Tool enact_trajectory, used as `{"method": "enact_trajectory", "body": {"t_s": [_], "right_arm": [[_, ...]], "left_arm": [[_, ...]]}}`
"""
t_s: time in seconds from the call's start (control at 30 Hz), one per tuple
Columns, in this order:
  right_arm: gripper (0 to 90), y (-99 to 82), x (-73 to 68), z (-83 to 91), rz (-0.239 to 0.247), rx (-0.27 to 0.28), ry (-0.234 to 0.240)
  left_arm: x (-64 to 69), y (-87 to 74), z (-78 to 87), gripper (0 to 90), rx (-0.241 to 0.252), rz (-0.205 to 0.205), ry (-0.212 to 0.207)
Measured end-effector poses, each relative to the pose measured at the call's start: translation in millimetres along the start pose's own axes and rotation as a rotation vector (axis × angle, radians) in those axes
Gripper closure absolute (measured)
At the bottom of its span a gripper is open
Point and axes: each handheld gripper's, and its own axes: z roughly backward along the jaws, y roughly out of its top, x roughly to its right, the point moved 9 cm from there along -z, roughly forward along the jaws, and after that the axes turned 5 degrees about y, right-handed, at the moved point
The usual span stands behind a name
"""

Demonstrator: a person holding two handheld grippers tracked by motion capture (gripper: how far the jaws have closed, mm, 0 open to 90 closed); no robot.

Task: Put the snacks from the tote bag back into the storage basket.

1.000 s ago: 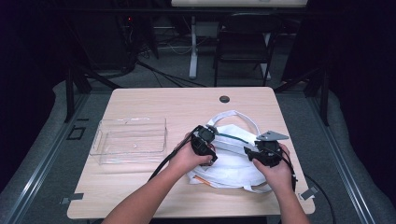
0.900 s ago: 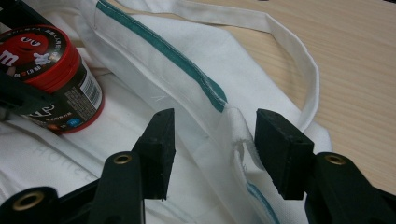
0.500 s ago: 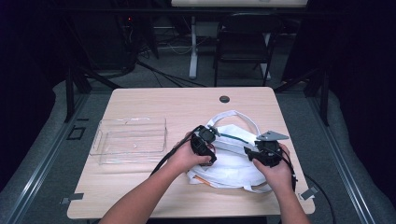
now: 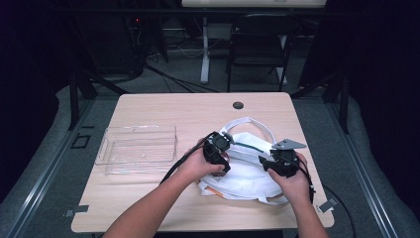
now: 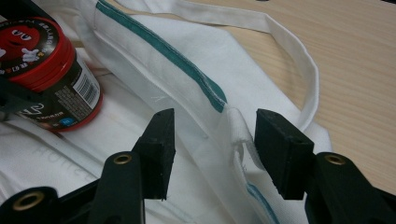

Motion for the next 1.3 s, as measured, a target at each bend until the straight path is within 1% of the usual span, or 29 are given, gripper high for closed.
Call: {"method": "enact_trajectory", "body": {"t_s": [0.1, 0.27, 0.37, 0.47, 0.57, 0.73, 0.83, 0.97, 1.3], "right_arm": [[48.5, 0.1, -0.1, 0.1, 0.0, 0.001, 0.0], [48.5, 0.4, -0.2, 0.0, 0.0, 0.003, 0.0], [48.5, 0.2, 0.0, -0.1, 0.0, 0.002, 0.0], [48.5, 0.2, -0.1, 0.0, 0.0, 0.002, 0.0], [48.5, 0.2, -0.1, 0.1, -0.001, 0.002, 0.0], [48.5, 0.3, 0.0, 0.3, -0.001, 0.004, -0.002], [48.5, 0.2, -0.2, 0.1, 0.0, 0.002, -0.001], [48.5, 0.2, -0.2, 0.0, 0.001, 0.002, -0.002], [48.5, 0.3, -0.2, 0.0, 0.001, 0.003, -0.002]], "left_arm": [[-0.4, 0.4, 2.6, 25.6, -0.007, 0.001, 0.0], [0.2, 3.8, 8.6, 25.6, 0.001, -0.001, -0.006], [0.3, 5.1, 12.0, 25.6, -0.005, -0.008, 0.0], [0.5, 6.6, 15.3, 25.5, -0.004, -0.005, -0.002], [-0.7, 8.2, 19.2, 25.5, -0.003, -0.011, 0.005], [-2.6, 9.8, 25.4, 25.5, -0.002, -0.01, 0.012], [-3.2, 10.0, 27.8, 25.5, 0.0, -0.004, 0.004], [-3.7, 9.9, 29.7, 25.5, -0.004, -0.006, 0.008], [-2.0, 12.9, 37.0, 25.5, 0.001, -0.001, 0.001]]}}
